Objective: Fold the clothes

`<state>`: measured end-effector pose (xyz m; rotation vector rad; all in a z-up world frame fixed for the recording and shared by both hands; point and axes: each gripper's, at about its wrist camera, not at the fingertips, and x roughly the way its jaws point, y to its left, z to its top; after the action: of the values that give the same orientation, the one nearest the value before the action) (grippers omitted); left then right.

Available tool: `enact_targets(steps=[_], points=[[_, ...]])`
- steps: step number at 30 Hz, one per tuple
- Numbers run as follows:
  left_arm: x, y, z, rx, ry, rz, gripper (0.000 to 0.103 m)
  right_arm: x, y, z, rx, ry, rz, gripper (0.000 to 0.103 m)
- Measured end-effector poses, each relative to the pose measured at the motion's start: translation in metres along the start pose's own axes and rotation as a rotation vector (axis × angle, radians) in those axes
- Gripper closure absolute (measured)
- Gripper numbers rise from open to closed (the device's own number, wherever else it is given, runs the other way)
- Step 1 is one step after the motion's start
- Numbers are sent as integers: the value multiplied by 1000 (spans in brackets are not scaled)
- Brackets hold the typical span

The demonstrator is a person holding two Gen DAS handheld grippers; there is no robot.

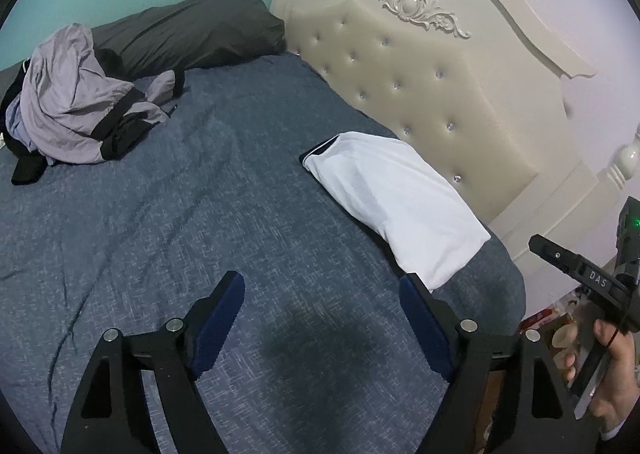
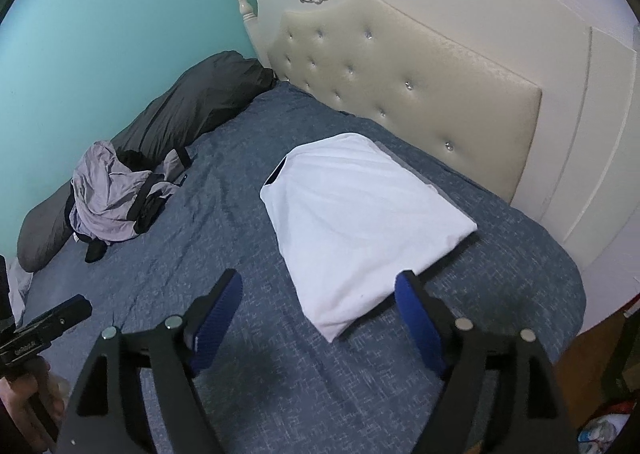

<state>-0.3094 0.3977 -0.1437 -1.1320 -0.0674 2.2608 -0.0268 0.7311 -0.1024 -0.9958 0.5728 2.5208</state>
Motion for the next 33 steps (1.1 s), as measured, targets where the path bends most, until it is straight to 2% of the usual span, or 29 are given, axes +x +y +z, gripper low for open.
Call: enact_targets(steps=[7,11,19,22,33], points=[[-11,-5,-2,29,-5,11,19,-15,16,-7,-8,-11,-10,17],[-19,-5,-5,30,-13,13,7,-23,23,-13,-16,-19,-17,13],[-34,-5,-8,42,-22,15,6,-37,33,-26,-19,-13,-36,11],[-39,-7,-10,49,-24,15,1,-44,36,-29,-16,-20,-41,4],[-58,-10,-17,71,-34,15,0,-64,46,-43,-15,-15,-48,3]])
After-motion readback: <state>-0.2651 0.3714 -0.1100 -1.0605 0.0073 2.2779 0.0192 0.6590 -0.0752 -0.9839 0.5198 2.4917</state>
